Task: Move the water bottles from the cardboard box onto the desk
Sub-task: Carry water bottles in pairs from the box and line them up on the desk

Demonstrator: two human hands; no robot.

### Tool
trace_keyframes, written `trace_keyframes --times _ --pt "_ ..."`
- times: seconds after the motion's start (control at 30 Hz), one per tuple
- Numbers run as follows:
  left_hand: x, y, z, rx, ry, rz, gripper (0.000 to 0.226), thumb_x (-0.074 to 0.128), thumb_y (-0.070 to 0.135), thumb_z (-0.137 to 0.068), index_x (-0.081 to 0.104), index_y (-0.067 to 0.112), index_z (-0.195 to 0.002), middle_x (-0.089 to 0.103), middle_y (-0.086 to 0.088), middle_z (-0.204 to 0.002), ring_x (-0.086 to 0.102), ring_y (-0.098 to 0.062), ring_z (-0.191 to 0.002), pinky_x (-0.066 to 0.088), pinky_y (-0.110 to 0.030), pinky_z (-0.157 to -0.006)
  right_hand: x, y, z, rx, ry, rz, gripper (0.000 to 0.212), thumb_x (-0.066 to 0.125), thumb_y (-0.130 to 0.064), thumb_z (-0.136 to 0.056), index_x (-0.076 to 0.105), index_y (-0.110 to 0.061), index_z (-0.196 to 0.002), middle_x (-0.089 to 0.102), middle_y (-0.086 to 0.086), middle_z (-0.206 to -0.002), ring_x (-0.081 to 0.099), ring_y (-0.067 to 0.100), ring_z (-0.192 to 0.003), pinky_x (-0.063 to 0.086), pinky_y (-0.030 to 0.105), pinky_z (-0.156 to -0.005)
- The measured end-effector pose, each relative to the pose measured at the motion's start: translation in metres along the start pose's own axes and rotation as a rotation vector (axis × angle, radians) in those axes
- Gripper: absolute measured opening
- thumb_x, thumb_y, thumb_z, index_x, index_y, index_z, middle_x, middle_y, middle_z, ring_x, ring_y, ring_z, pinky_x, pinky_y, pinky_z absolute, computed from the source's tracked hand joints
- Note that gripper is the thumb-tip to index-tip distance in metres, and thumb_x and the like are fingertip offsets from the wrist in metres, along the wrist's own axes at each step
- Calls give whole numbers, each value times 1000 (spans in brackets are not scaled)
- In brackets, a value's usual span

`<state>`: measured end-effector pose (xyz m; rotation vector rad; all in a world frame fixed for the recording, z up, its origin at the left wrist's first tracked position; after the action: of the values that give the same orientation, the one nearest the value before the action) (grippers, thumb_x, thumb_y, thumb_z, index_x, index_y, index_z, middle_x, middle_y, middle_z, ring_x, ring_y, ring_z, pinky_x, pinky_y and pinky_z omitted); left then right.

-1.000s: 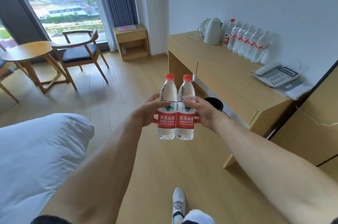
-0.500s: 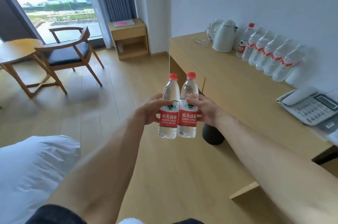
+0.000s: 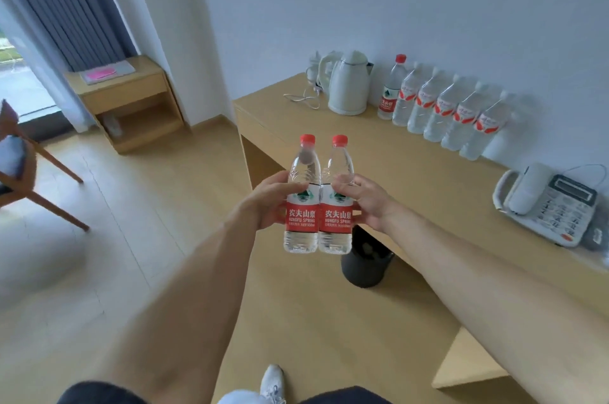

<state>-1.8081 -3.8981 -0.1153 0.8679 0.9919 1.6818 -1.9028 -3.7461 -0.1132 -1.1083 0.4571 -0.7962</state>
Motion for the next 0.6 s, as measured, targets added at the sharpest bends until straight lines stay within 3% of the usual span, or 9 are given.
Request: trace_keyframes --times 0.23,0.37,0.6 --pt "-15 56 -101 -32 -226 -49 42 71 20 -91 58 24 -131 73 -17 -113 72 -35 -95 59 -49 -78 -18 -28 -59 -5 195 -103 43 79 -35 -83 57 -26 -119 71 10 -115 66 30 -108 52 53 -97" --pt "8 91 -158 26 -306 -74 44 69 12 -91 59 30 -129 73 -13 -108 70 -26 -90 57 -44 -73 -56 -50 -83 -38 318 -153 42 77 -30 -86 58 -26 -123 71 8 -118 67 28 -109 53 51 -96" --pt "47 140 -243 97 -456 -103 54 69 4 -88 57 33 -133 71 -15 -117 70 -30 -100 55 -50 -88 -119 -73 -139 -104 437 -215 44 78 -29 -85 60 -24 -125 71 3 -119 69 24 -108 56 47 -90"
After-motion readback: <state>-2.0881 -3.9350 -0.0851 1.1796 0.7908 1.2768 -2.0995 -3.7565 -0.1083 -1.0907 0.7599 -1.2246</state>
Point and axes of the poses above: each hand's wrist, its own z-axis away from the middle knuckle, its own x-axis out of the palm, y = z × x, the point moved 10 cm from there along -z, towards the middle knuckle
